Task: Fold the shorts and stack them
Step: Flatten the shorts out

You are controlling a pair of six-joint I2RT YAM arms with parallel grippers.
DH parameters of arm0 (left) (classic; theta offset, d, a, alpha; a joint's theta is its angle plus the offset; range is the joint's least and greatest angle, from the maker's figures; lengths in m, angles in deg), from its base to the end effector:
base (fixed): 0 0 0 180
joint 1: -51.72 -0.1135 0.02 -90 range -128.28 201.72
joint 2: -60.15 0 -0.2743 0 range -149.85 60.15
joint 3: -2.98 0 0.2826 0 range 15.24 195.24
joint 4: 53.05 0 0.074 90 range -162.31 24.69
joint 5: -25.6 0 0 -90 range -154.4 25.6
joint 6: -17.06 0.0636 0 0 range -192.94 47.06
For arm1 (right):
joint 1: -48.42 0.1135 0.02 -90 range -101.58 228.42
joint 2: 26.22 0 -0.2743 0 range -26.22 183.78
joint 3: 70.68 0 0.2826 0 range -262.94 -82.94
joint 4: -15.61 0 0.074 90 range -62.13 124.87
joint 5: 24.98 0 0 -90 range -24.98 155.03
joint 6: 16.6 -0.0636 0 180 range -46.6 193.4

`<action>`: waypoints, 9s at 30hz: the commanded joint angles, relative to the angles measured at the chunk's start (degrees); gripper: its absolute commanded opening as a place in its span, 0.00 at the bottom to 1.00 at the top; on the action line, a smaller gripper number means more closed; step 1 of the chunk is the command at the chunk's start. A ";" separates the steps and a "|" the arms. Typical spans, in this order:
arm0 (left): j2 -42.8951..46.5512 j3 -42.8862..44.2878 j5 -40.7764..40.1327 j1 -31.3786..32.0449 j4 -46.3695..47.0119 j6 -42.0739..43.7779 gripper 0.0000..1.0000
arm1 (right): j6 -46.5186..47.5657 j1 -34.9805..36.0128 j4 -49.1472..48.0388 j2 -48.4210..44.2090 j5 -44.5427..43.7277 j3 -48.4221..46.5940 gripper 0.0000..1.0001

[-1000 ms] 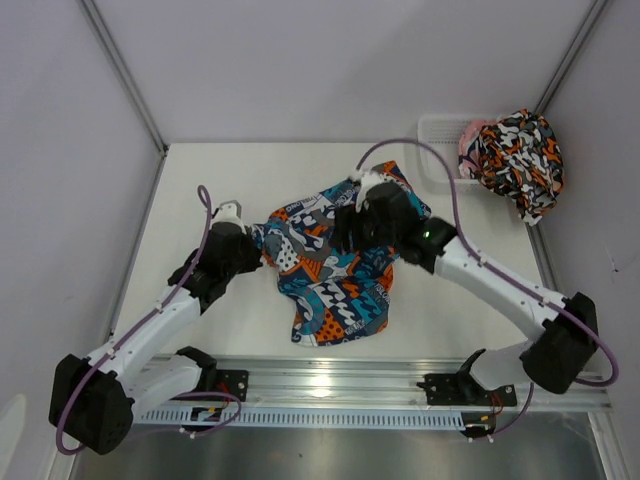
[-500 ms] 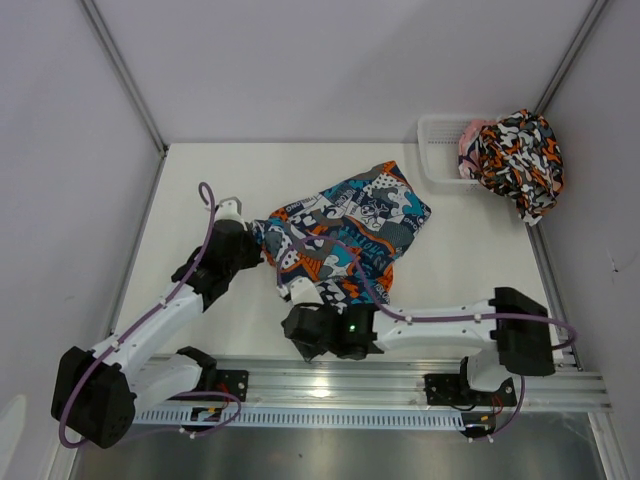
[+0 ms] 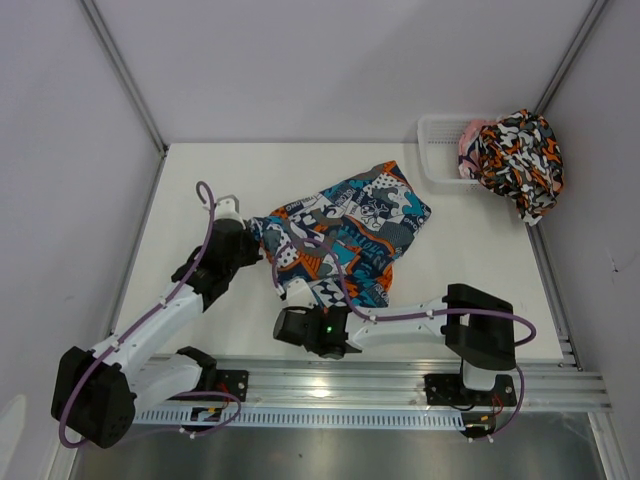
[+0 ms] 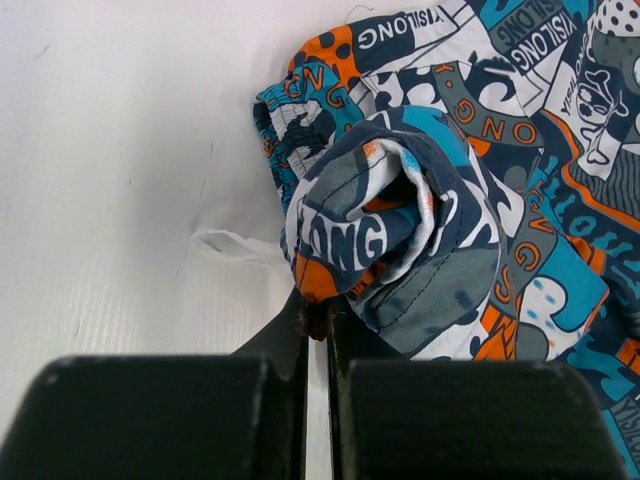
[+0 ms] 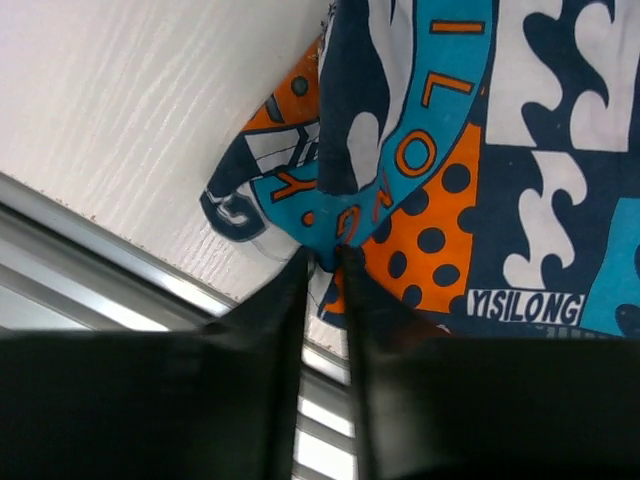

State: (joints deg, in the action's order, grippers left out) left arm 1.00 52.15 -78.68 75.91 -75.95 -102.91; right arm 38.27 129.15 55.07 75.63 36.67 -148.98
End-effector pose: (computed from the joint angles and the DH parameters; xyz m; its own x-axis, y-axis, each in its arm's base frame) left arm 0.2542 -0.0970 0.2264 -0.5330 -0.2913 -0.7944 -0.0671 0.9505 -0.3035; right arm 0.0933 0.3844 0.1532 -0.5972 -0.5153 -0.6147 -0.5994 0.7960 -0.0849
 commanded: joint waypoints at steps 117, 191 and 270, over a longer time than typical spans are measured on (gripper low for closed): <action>16.26 42.28 8.75 -1.60 -20.80 19.08 0.00 | 27.93 -11.82 28.78 -49.64 8.15 -29.40 0.00; -73.89 87.35 2.42 -1.77 2.12 17.67 0.00 | 6.14 -60.70 -0.50 -38.81 42.52 12.25 0.00; -78.65 77.44 22.90 -2.30 -2.64 1.41 0.98 | 16.41 -28.88 -32.21 -14.91 10.57 19.45 0.00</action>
State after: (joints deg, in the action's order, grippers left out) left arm -77.03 126.79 -56.65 73.92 -78.42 -100.09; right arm 51.62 98.49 24.97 63.80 46.06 -129.86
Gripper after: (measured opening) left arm 0.985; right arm 0.009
